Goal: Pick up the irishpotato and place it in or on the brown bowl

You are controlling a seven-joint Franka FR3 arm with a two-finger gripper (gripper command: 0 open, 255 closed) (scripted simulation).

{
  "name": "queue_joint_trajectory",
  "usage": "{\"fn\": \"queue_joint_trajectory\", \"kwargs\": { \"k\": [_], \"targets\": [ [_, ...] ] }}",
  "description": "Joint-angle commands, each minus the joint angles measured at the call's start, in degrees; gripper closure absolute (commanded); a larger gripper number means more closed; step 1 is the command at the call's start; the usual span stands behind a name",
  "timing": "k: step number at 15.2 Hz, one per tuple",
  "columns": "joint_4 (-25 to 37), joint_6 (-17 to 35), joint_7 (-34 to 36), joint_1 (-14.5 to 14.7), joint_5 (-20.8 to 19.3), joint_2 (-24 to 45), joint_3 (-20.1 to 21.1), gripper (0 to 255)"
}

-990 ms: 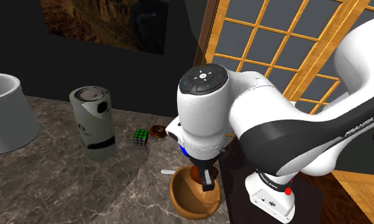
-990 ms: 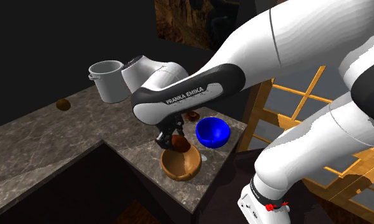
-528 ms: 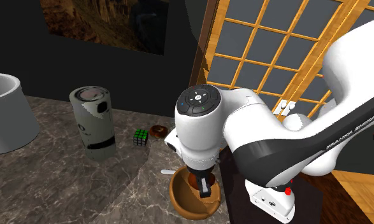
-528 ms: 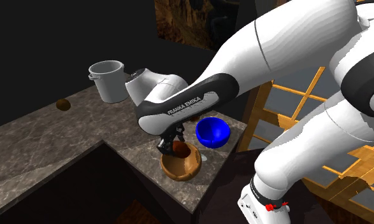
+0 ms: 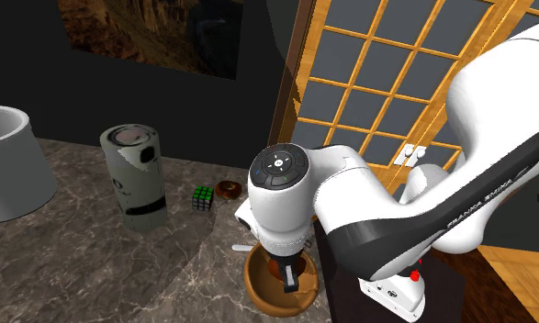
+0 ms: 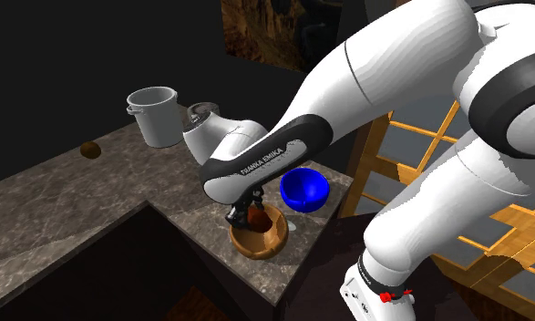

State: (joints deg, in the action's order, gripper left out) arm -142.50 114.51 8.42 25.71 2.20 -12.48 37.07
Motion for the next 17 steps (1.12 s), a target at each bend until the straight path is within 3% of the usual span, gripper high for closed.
{"fn": "queue_joint_trajectory", "kwargs": {
  "k": [1, 5, 6, 11, 15, 17],
  "targets": [
    [0.0, 0.1, 0.1, 0.0, 0.0, 0.1, 0.0, 255],
    [0.0, 0.1, 0.1, 0.0, 0.0, 0.1, 0.0, 255],
    [0.0, 0.1, 0.1, 0.0, 0.0, 0.1, 0.0, 0],
    [0.0, 0.1, 0.1, 0.0, 0.0, 0.1, 0.0, 0],
    [6.2, -7.6, -0.6, 0.2, 0.6, -1.7, -0.5, 0],
    [6.2, -7.6, -0.7, 0.2, 0.6, -1.7, -0.5, 0]
  ]
}}
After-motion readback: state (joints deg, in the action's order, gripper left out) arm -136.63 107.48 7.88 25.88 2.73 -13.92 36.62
